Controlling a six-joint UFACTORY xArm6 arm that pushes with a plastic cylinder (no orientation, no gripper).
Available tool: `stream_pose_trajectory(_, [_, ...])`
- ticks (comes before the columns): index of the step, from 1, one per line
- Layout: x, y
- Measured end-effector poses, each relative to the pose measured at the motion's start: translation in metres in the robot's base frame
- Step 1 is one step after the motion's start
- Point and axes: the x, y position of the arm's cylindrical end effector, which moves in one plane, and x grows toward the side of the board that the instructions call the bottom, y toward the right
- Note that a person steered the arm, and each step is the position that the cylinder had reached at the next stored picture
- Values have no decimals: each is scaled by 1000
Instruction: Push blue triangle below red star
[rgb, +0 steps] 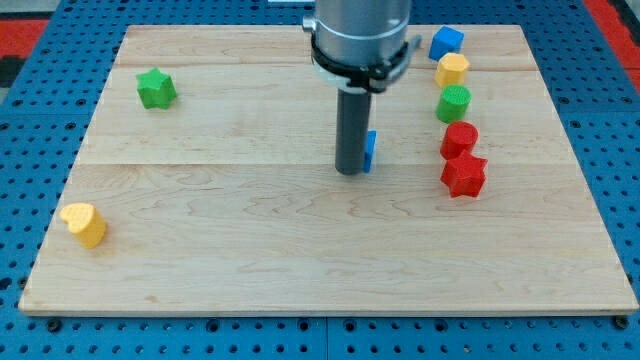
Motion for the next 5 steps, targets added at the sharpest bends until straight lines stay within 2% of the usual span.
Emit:
stream_pose_trajectory(1, [-23, -43])
stream_pose_trajectory(2, [-43, 0])
stream_pose_trajectory(3, [0, 53])
stream_pose_trajectory(5, [54, 65])
